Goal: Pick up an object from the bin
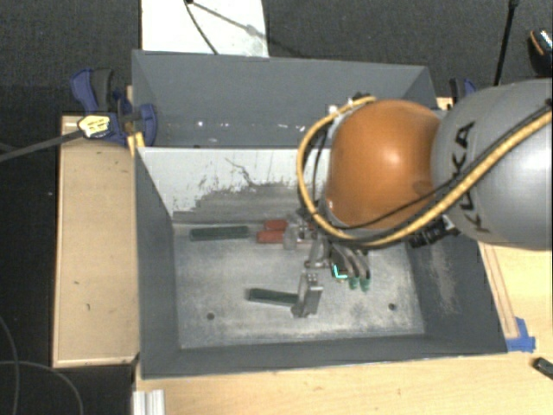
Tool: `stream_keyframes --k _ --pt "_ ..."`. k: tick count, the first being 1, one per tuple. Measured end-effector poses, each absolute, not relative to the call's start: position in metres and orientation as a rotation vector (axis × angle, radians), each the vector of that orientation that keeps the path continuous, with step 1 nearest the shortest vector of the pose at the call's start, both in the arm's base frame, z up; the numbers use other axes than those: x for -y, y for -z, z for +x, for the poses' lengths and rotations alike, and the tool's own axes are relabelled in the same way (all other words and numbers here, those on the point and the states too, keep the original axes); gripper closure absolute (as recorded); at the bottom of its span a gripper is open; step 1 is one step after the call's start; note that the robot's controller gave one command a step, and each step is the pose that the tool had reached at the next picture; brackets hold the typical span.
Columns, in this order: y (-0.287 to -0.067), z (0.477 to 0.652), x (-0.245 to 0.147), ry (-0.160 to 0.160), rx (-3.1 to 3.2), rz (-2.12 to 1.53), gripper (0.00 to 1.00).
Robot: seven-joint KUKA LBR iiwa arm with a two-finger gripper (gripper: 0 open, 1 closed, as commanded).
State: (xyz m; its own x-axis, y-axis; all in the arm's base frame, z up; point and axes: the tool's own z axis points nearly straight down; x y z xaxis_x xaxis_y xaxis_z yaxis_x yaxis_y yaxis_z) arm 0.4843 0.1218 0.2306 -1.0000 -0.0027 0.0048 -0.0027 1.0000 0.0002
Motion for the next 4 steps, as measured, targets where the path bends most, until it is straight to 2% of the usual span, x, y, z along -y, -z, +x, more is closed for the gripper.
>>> stream_keyframes --k 1,2,3,4 --pt "-0.160 0.518 -0.092 -0.001 3.091 0.546 0.00" --pt "-0.067 0.514 -0.081 0.002 3.052 0.722 0.00" --pt "-0.070 0.527 -0.060 -0.001 2.938 1.125 0.00" --pt "-0.071 0.524 -0.124 0.005 2.925 1.164 0.00"
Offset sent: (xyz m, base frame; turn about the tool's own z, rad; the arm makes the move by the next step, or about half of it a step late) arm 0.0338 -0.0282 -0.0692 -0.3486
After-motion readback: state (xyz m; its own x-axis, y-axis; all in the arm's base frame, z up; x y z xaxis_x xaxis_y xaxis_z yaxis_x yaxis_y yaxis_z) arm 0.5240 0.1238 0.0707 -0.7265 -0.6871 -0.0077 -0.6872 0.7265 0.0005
